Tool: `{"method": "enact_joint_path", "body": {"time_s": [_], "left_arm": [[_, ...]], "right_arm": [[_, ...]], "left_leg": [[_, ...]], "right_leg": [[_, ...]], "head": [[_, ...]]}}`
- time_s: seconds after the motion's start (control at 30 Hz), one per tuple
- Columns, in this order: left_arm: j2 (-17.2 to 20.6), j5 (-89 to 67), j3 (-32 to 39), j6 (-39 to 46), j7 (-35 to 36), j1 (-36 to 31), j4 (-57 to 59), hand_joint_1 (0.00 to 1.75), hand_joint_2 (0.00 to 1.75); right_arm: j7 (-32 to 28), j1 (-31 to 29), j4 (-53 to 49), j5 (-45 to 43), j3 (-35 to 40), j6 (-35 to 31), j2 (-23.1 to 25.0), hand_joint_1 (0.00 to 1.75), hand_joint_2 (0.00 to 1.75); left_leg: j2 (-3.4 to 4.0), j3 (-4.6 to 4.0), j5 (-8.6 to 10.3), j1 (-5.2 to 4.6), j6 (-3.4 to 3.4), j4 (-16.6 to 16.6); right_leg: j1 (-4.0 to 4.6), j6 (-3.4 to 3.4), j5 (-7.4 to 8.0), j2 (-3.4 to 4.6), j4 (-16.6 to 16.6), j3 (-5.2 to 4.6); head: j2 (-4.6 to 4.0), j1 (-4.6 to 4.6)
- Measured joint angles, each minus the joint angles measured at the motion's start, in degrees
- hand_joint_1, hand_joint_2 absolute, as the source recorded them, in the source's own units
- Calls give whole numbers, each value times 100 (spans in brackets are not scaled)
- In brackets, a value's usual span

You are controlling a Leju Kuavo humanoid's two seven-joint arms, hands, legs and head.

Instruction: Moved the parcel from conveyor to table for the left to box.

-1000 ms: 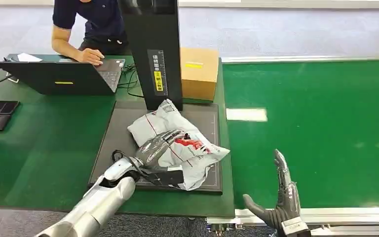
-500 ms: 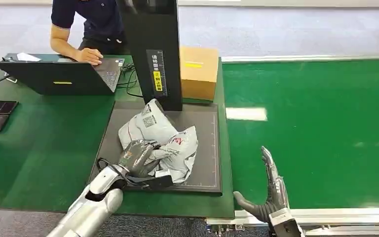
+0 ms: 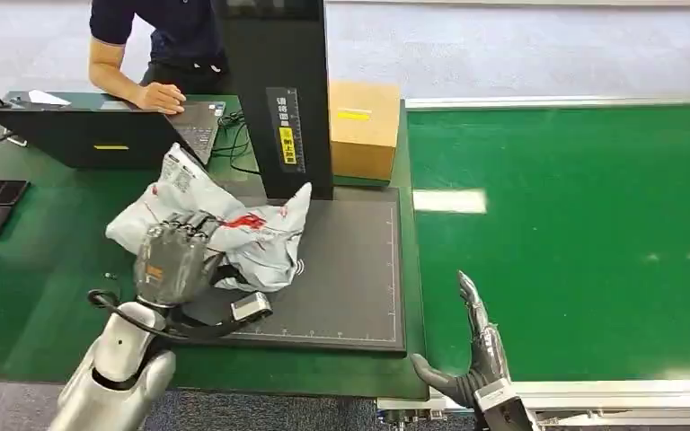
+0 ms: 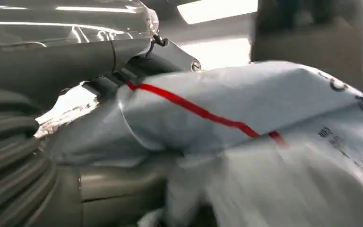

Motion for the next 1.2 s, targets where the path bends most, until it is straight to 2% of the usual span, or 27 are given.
{"method": "enact_joint_path", "body": {"time_s": [0.23,0.33,0.37,0.47,0.57,0.73,0.93,1.07,1.2], "left_arm": [[241,-219,918,914,90,139,-373,175,175],[387,-419,1495,1197,259,-59,-288,173,175],[446,-450,1668,1217,326,-182,-202,0,175],[790,-465,2154,1193,881,-627,392,0,175],[1172,-381,2562,518,1371,-1180,1283,0,175],[1563,83,3020,523,623,-1838,2849,0,175],[1503,468,3086,517,299,-1656,3198,0,175],[1261,823,3001,286,11,-1595,3155,0,175],[953,1203,2782,96,-217,-1301,2647,0,175]], "right_arm": [[-9,-89,175,-18,122,0,37,0,175],[-13,-169,314,-94,233,-103,41,0,175],[-13,-201,359,-131,271,-142,41,0,175],[-13,-296,496,-346,424,-319,39,0,175],[-15,-354,627,-550,574,-435,22,0,175],[-15,-425,750,-793,743,-560,-70,0,175],[-15,-471,844,-949,879,-663,-195,0,175],[-15,-463,844,-975,953,-734,-249,0,175],[-15,-427,841,-949,973,-783,-273,0,175]], "left_leg": [[0,-2,1,10,-2,0],[1,-5,6,12,-10,0],[1,-5,7,12,-10,0],[6,-3,10,16,-15,0],[9,-4,14,21,-21,-1],[12,-10,16,22,-23,-1],[13,-19,11,14,-17,4],[12,-18,10,11,-15,5],[16,-16,10,11,-15,5]], "right_leg": [[11,-3,0,0,1,-5],[12,-5,1,1,1,-12],[12,-5,2,0,1,-11],[16,-15,8,5,4,-14],[22,-21,12,7,5,-17],[22,-25,14,10,5,-20],[14,-22,13,11,-4,-27],[10,-20,15,10,-5,-26],[11,-17,17,15,-5,-27]], "head": [[0,0],[0,2],[0,0],[0,-2],[0,-2],[0,0],[0,0],[0,0],[0,0]]}}
